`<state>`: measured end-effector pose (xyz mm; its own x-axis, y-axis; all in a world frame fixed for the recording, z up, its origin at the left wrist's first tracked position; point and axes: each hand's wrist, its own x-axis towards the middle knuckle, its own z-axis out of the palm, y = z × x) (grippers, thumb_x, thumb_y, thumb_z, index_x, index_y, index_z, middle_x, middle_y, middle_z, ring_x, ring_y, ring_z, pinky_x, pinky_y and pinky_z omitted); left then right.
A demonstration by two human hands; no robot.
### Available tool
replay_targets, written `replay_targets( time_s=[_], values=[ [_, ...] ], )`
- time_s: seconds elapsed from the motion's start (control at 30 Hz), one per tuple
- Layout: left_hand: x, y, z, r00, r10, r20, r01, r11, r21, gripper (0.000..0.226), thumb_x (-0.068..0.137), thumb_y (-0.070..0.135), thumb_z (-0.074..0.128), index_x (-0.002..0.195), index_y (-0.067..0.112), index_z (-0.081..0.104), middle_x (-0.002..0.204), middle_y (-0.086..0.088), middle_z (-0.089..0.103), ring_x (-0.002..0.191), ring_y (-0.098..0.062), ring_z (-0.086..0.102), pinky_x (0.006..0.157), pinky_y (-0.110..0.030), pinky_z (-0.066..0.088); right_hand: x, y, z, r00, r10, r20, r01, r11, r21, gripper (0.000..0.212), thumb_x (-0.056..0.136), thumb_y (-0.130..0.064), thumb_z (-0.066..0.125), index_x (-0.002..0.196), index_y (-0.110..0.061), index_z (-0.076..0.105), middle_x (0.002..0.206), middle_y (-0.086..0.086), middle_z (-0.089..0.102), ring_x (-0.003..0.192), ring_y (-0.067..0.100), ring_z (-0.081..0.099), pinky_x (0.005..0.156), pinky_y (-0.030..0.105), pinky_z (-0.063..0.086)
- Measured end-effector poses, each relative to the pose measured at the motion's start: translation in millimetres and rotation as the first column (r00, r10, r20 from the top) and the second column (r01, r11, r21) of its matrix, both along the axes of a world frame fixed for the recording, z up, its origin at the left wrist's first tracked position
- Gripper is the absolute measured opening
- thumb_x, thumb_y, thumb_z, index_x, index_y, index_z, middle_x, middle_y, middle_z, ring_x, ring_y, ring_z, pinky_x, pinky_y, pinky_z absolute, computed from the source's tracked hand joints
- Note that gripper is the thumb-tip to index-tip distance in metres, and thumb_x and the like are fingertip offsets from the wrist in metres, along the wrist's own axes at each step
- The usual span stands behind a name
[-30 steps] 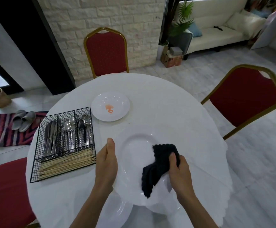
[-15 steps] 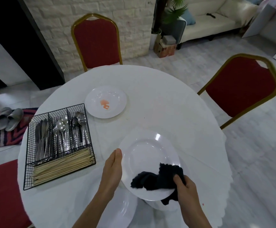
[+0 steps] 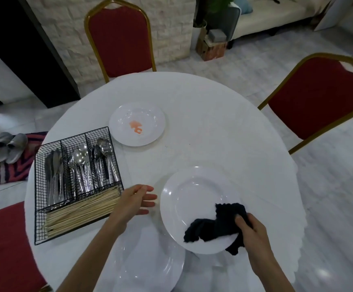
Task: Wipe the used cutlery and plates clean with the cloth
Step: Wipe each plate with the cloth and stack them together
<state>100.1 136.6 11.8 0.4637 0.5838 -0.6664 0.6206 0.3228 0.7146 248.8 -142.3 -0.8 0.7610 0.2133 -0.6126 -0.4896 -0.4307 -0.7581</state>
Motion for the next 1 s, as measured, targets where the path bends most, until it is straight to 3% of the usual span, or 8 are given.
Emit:
replay_targets(
  time_s=[0.13,0.27,0.43,0.53,0.77,0.93,1.0],
  values=[
    [9,21,-4,1.000,0.019,-0.001,-0.019,1.000,0.003,0.027,0.106,0.023,0.046,0.107,0.013,0.070,0.093,-0.007,0.080,0.091,-0.029,0.075,0.084,-0.044,0.061,-2,15,2,0.993,0.118,0.000,-0.118,0.993,0.007,0.014,0.102,-0.017,0.057,0.104,-0.012,0.071,0.098,0.005,0.074,0.093,0.019,0.069,0.071,0.027,0.051],
    [25,40,-8,0.999,0.019,0.037,-0.018,0.999,-0.029,0.025,0.106,0.023,0.046,0.113,0.010,0.067,0.098,-0.011,0.079,0.092,-0.031,0.075,0.084,-0.045,0.060,-13,26,-8,0.988,0.153,-0.030,-0.153,0.988,-0.008,0.014,0.101,-0.017,0.059,0.104,-0.015,0.072,0.099,0.005,0.076,0.097,0.020,0.071,0.075,0.029,0.053],
    [51,71,-18,0.991,0.116,0.074,-0.106,0.986,-0.127,0.025,0.107,0.024,0.045,0.122,0.007,0.053,0.101,-0.017,0.076,0.089,-0.033,0.073,0.078,-0.045,0.059,-23,27,-16,0.989,0.025,-0.144,-0.020,0.999,0.037,0.017,0.101,-0.017,0.059,0.104,-0.009,0.073,0.100,0.014,0.077,0.098,0.030,0.071,0.085,0.045,0.057],
    [67,97,-32,0.966,0.228,0.120,-0.198,0.955,-0.220,0.028,0.107,0.030,0.042,0.126,0.009,0.044,0.101,-0.018,0.073,0.085,-0.032,0.072,0.072,-0.044,0.059,-24,22,-16,0.982,-0.041,-0.186,0.053,0.997,0.061,0.018,0.100,-0.016,0.059,0.104,-0.006,0.074,0.101,0.018,0.076,0.096,0.033,0.071,0.076,0.043,0.056],
    [110,145,-65,0.886,0.445,0.132,-0.396,0.873,-0.284,0.043,0.106,0.034,0.044,0.137,0.003,0.042,0.089,-0.018,0.066,0.073,-0.027,0.067,0.055,-0.037,0.061,-24,1,-20,0.971,-0.154,-0.180,0.169,0.983,0.068,0.016,0.097,-0.008,0.062,0.106,-0.005,0.075,0.100,0.019,0.077,0.099,0.036,0.071,0.086,0.048,0.056],
    [120,152,-91,0.876,0.474,0.089,-0.427,0.848,-0.313,0.044,0.104,0.029,0.051,0.137,0.000,0.049,0.097,-0.016,0.068,0.080,-0.026,0.067,0.076,-0.043,0.058,-15,-7,-17,0.946,-0.268,-0.184,0.289,0.952,0.099,0.014,0.094,-0.003,0.065,0.102,-0.001,0.075,0.093,0.020,0.078,0.096,0.036,0.070,0.087,0.043,0.054],
    [121,151,-96,0.865,0.490,0.108,-0.439,0.844,-0.309,0.039,0.102,0.020,0.055,0.134,-0.003,0.053,0.098,-0.015,0.069,0.081,-0.025,0.068,0.074,-0.041,0.058,-3,-6,-12,0.937,-0.297,-0.186,0.321,0.940,0.115,0.017,0.095,-0.003,0.064,0.108,0.002,0.073,0.099,0.023,0.077,0.097,0.037,0.070,0.092,0.047,0.053]
  ],
)
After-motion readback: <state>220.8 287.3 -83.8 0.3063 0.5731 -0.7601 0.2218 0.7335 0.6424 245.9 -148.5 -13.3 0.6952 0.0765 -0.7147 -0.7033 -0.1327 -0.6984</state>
